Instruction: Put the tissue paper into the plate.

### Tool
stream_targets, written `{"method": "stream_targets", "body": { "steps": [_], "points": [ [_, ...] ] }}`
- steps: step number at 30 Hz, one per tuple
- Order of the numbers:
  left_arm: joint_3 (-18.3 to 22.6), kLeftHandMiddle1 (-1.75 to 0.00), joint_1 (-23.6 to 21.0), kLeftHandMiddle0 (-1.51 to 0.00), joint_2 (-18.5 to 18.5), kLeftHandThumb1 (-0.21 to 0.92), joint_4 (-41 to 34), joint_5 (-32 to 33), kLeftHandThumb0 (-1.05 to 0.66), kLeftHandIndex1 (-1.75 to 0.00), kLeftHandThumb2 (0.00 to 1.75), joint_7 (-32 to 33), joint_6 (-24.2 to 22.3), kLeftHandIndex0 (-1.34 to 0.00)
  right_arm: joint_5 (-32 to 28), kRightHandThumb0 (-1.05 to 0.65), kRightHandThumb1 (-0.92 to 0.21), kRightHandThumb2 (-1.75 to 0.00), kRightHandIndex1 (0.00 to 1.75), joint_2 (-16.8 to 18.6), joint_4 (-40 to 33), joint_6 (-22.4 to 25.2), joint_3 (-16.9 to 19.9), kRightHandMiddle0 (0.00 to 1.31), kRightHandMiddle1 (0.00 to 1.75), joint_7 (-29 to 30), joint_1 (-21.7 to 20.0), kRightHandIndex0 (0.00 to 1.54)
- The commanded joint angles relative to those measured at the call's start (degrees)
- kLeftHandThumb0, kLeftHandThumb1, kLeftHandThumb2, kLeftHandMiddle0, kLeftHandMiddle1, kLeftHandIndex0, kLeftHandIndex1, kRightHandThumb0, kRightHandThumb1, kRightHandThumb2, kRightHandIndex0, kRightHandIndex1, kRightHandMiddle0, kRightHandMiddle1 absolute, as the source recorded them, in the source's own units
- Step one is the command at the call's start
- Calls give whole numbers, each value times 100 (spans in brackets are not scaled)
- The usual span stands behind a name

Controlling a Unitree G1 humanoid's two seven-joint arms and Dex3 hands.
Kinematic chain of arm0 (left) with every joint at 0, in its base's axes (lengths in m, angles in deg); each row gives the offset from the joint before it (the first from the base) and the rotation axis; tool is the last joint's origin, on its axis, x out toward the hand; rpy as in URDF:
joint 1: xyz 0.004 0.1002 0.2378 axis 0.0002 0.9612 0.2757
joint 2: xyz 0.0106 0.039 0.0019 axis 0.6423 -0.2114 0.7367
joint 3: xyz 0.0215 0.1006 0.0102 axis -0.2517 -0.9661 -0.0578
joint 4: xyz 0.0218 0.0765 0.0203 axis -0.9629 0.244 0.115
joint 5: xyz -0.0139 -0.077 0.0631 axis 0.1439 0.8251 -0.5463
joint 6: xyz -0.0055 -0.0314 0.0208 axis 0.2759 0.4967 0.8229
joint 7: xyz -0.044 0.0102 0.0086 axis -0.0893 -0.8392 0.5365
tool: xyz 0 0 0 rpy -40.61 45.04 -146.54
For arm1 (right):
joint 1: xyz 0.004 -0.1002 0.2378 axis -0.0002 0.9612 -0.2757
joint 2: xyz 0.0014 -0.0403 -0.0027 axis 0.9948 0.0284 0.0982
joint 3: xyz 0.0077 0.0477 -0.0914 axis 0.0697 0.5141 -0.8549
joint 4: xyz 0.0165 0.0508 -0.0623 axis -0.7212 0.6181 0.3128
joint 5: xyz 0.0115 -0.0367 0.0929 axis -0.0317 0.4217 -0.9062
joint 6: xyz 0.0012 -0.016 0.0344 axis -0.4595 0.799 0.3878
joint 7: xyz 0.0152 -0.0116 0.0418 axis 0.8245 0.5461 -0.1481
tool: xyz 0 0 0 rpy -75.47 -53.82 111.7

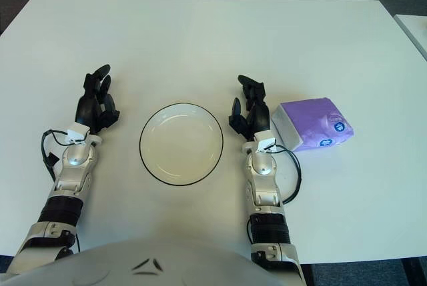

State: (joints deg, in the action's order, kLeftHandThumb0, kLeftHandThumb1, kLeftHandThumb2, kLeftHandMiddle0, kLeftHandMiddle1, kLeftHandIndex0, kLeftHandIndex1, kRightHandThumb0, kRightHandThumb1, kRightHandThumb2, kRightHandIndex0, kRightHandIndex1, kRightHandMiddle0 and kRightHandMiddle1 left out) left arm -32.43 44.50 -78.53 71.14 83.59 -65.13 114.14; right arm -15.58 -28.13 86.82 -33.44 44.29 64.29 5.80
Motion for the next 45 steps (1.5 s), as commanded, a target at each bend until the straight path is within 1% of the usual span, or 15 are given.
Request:
{"method": "stream_targets", "body": {
  "steps": [1, 21, 30, 35, 39, 45],
  "points": [
    [-136, -4, 798, -31, -246, 92, 530, -118, -67, -76, 90, 48, 18, 0, -20, -61, -92, -84, 42, -44, 472, 819, 61, 0, 93, -6, 668, 26],
    [-142, -3, 799, -29, -253, 92, 513, -144, -68, -78, 89, 95, 9, 0, -99, -59, -92, -84, 42, -26, 482, 839, 84, 0, 92, -63, 650, 26],
    [-159, -3, 793, -29, -249, 92, 491, -172, -67, -77, 89, 106, 3, 0, -43, -58, -92, -84, 42, -10, 121, 842, 19, 0, 91, -52, 725, 26],
    [-168, -3, 779, -29, -252, 92, 485, -180, -67, -76, 89, 98, -35, 0, -7, -58, -92, -83, 42, -43, -418, 893, -40, 0, 93, -97, 897, 26],
    [-168, -3, 766, -29, -260, 92, 491, -191, -67, -76, 89, 116, -30, 0, 7, -56, -92, -82, 42, 4, -1286, 1185, -137, 0, 95, -96, 1048, 26],
    [-172, -3, 759, -29, -268, 92, 487, -144, -67, -76, 89, 70, -33, 0, -36, -54, -92, -79, 42, 12, -1881, 1347, -175, 0, 97, -88, 1104, 26]
  ]
}}
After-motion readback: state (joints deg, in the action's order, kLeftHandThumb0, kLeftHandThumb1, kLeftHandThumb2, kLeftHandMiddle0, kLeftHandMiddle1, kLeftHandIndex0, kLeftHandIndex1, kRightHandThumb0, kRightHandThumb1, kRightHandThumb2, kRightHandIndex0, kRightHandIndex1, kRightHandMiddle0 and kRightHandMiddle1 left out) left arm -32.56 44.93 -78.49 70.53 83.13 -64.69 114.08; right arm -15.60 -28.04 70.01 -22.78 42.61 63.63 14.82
